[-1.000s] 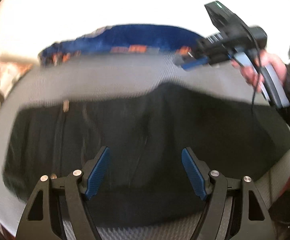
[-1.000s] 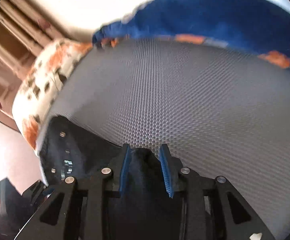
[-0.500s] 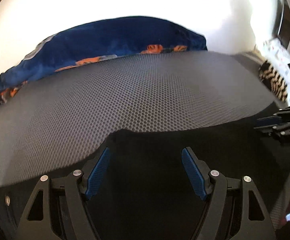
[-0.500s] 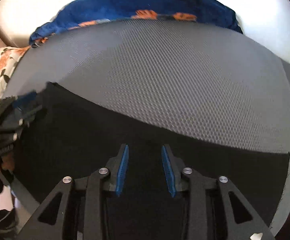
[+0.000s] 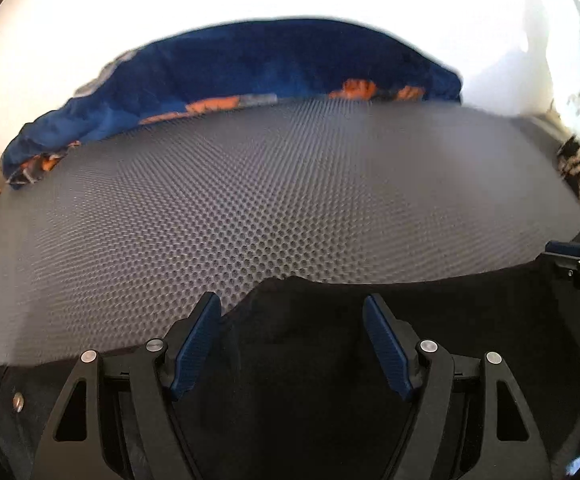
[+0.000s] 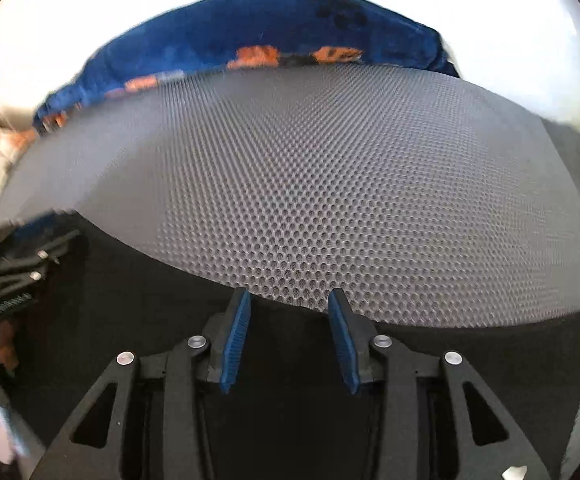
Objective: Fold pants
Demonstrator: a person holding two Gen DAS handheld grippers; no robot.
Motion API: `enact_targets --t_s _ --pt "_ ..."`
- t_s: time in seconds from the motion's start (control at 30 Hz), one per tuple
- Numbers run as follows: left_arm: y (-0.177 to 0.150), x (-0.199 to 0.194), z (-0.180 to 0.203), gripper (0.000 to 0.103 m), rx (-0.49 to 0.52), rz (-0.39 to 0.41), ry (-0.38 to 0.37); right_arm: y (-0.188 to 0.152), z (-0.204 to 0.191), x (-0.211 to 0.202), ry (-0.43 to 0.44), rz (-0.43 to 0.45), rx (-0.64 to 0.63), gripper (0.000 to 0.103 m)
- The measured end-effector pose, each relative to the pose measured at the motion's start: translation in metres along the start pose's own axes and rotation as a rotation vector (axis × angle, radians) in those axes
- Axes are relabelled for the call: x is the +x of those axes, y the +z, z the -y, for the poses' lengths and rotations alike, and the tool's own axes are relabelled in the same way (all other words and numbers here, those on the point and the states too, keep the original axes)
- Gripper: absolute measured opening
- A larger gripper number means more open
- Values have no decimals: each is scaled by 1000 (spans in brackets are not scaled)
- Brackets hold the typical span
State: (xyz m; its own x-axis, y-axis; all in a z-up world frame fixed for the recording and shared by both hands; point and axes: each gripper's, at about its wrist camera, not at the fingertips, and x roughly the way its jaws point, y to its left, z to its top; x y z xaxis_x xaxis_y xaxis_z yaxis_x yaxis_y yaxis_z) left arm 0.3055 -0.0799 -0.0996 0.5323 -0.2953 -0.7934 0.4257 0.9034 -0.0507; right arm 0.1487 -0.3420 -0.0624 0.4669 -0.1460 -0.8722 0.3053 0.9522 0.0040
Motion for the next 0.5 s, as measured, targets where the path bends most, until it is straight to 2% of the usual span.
enact_targets --t_s 0.07,0.2,0.37,0.5 --pt "-7 -23 -1 74 -25 21 -19 -6 9 -21 66 22 37 39" --pt "-29 -53 1 74 -61 25 -21 -39 47 -67 120 49 169 43" --pt "-59 -74 9 74 -97 6 8 -91 110 -106 95 49 349 43" --pt "-78 -83 21 74 -120 -3 -2 -143 166 -132 73 49 537 44"
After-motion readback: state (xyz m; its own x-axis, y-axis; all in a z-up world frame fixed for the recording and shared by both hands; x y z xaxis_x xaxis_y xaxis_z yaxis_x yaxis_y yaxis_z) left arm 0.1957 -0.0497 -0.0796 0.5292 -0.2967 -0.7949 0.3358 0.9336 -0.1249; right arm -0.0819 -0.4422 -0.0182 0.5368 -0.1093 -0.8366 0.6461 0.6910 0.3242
